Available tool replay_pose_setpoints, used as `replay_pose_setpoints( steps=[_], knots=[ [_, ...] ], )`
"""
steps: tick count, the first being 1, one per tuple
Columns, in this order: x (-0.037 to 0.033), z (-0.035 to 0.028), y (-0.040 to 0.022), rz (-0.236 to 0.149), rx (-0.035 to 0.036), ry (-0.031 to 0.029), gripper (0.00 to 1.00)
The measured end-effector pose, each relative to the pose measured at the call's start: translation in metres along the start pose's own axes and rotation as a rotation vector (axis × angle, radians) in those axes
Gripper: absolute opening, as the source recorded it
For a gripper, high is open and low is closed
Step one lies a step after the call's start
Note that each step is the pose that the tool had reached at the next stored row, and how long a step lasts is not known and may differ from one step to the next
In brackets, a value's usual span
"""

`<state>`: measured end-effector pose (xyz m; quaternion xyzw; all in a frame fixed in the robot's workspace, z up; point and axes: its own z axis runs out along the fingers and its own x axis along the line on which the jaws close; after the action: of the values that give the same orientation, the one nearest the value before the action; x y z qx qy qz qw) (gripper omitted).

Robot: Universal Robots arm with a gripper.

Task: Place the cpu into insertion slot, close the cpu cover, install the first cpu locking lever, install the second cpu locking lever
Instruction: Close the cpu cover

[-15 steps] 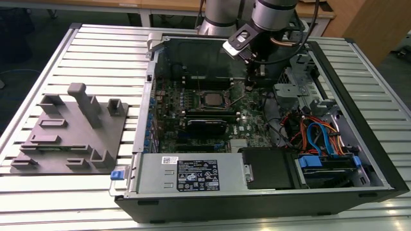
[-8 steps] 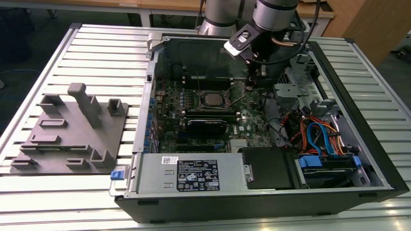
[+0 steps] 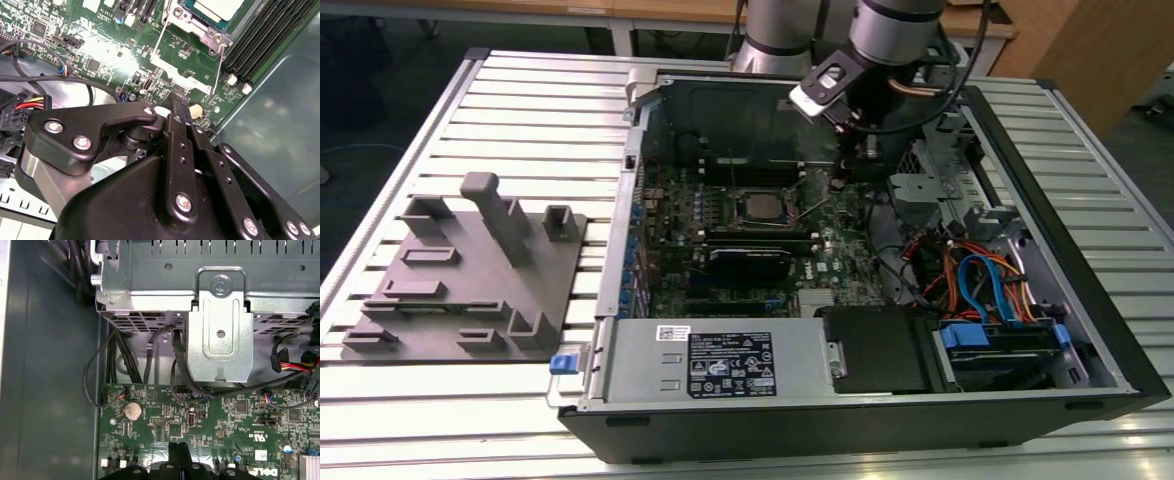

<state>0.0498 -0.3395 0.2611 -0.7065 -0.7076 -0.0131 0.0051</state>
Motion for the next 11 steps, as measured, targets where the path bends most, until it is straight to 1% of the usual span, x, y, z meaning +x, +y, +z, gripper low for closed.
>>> replay_pose_setpoints(
  steps=[5,11],
  knots=[
    [0.0,0.0012,0.0007,0.0,-0.0001,0.0,0.11],
    [-0.0002,0.0073,0.0007,0.0,0.0,0.0001,0.11]
  ],
)
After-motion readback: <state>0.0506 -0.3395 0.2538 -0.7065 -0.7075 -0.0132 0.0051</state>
